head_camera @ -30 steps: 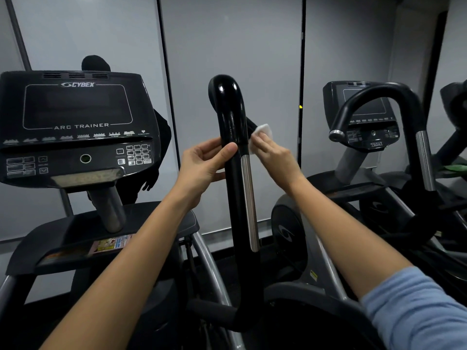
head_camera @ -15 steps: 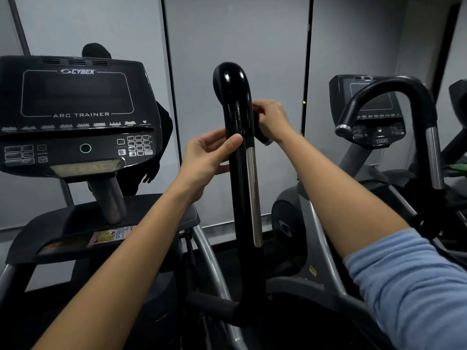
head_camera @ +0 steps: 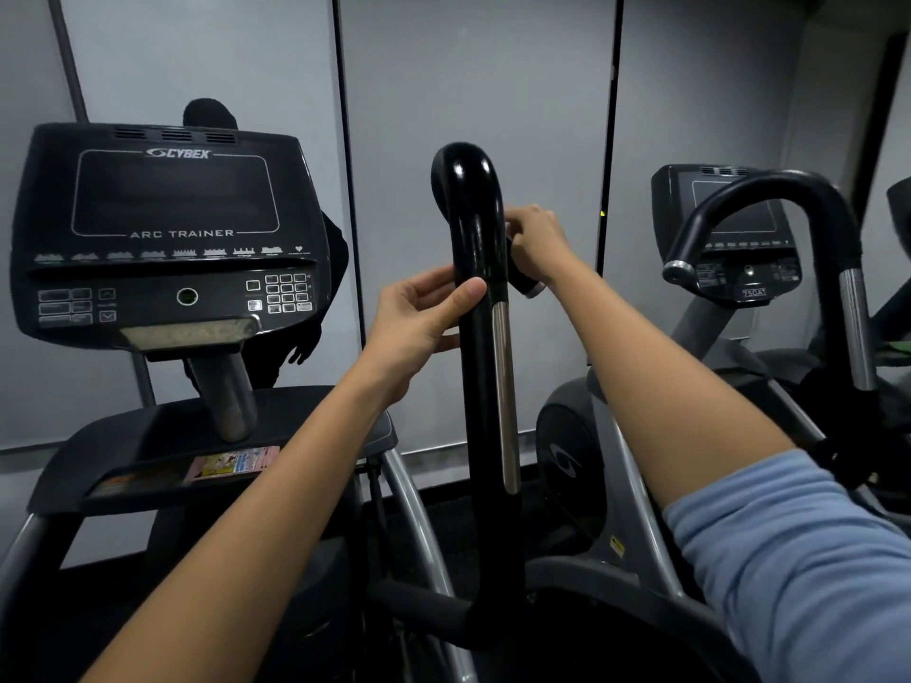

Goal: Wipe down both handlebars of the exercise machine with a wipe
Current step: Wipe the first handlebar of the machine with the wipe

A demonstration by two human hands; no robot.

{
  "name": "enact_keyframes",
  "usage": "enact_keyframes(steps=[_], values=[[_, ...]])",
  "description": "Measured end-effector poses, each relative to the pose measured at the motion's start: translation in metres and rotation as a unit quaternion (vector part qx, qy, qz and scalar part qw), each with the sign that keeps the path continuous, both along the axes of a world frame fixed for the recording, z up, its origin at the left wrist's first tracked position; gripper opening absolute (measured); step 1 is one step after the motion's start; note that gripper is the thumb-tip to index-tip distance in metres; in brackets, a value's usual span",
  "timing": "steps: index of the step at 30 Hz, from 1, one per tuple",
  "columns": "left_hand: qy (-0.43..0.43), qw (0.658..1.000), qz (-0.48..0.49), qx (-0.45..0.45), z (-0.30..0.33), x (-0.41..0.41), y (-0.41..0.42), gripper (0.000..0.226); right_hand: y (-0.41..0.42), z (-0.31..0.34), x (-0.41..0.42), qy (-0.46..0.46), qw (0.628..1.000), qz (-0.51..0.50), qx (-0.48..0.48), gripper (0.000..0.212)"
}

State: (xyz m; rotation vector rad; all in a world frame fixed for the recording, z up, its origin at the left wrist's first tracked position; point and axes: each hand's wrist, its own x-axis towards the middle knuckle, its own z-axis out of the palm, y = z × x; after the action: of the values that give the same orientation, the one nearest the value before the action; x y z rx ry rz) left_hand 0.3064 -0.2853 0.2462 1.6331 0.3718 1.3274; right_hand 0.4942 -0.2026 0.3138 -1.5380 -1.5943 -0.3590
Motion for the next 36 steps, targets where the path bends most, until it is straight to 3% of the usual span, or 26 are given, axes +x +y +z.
enact_keyframes(steps=[6, 8, 11, 15, 19, 25, 32, 34, 36], values=[[0.002, 1.000, -0.001, -0.001, -0.001, 0.001, 0.000, 0.021, -0.021, -0.031, 0.047, 0.027, 0.996, -0.038, -0.078, 0.017], [0.003, 1.000, -0.003, 0.000, -0.001, 0.000, 0.001, 0.020, -0.025, -0.040, 0.056, 0.053, 0.996, -0.052, -0.052, 0.019], [0.004, 1.000, -0.003, 0.002, -0.002, 0.001, 0.001, 0.021, -0.026, -0.034, 0.040, 0.034, 0.994, -0.070, 0.077, 0.027], [0.007, 1.000, -0.003, 0.006, 0.000, 0.001, -0.001, 0.021, -0.018, -0.036, -0.002, -0.194, 0.956, -0.016, 0.219, 0.035], [0.006, 1.000, -0.001, 0.012, -0.001, 0.001, -0.001, 0.020, -0.002, -0.067, 0.007, -0.403, 0.878, -0.105, 0.236, 0.049], [0.007, 1.000, -0.002, 0.011, -0.002, 0.001, 0.000, 0.019, -0.013, -0.098, 0.050, -0.511, 0.830, -0.116, 0.194, 0.038], [0.002, 1.000, -0.002, 0.005, -0.002, 0.001, -0.001, 0.016, -0.028, -0.106, 0.070, -0.501, 0.828, -0.074, 0.240, 0.030], [0.001, 1.000, -0.002, 0.003, -0.002, 0.001, -0.001, 0.017, -0.034, -0.100, 0.064, -0.444, 0.861, -0.074, 0.239, 0.035], [0.001, 1.000, -0.002, 0.003, -0.002, 0.001, -0.001, 0.017, -0.037, -0.086, 0.054, -0.316, 0.917, -0.066, 0.233, 0.046]])
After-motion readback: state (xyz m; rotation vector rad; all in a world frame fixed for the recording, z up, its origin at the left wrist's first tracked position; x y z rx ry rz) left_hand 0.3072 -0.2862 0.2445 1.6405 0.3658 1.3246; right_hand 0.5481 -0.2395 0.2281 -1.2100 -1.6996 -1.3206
